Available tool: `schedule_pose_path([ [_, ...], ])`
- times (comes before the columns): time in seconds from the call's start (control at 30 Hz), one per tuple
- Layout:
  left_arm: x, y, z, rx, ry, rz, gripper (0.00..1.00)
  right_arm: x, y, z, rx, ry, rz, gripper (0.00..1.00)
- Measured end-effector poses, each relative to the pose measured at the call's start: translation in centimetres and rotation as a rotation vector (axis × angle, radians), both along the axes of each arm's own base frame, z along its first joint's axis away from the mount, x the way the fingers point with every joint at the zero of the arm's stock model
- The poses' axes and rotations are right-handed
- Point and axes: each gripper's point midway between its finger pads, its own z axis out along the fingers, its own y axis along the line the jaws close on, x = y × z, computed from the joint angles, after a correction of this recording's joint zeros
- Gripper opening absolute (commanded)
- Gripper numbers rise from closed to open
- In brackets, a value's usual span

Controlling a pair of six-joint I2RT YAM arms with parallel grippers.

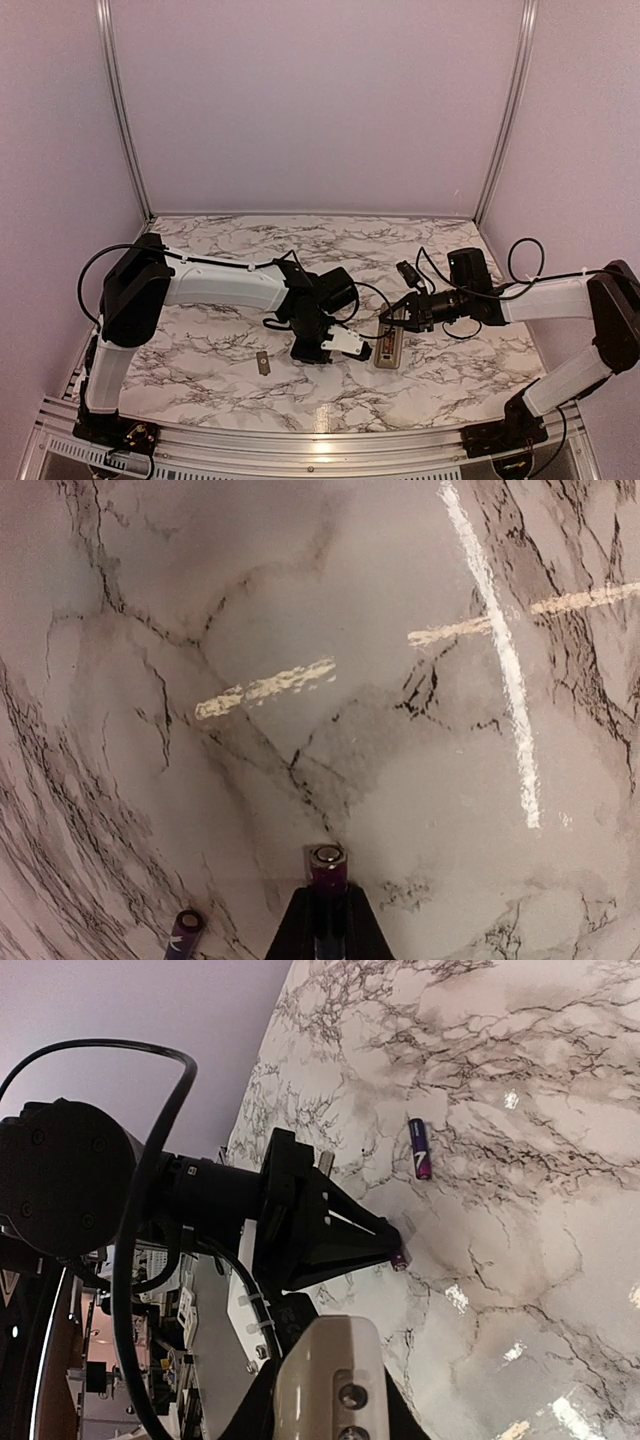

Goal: Load the batteries into the remote control
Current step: Pick up the battery from the center of the board, then place the battery in the battery compartment.

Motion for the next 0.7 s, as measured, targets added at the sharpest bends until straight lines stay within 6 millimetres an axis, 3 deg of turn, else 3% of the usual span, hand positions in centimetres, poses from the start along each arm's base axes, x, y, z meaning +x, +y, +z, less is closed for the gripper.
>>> schedule_pose_path([
  [0.17, -1.0, 1.2, 0.1, -0.005, 0.044, 0.108, 0.0, 0.2, -0.1, -0.2, -0.009, -0.006, -0.009, 0.0],
  [0.4, -1.9, 1.8, 1.5, -0.085, 0.157, 0.46, 0.0, 0.6, -0.3, -1.5, -0.035, 0.036, -0.056, 0.0],
  [0.5, -2.3, 1.3, 4.5, -0.234, 0.224, 0.613, 0.0, 0.7, -0.4, -2.5, -0.049, 0.084, -0.074, 0.0],
  [0.7, -2.1, 1.2, 13.1, -0.574, 0.381, 0.953, 0.0, 0.1, 0.6, -3.1, -0.075, 0.118, -0.08, 0.0],
])
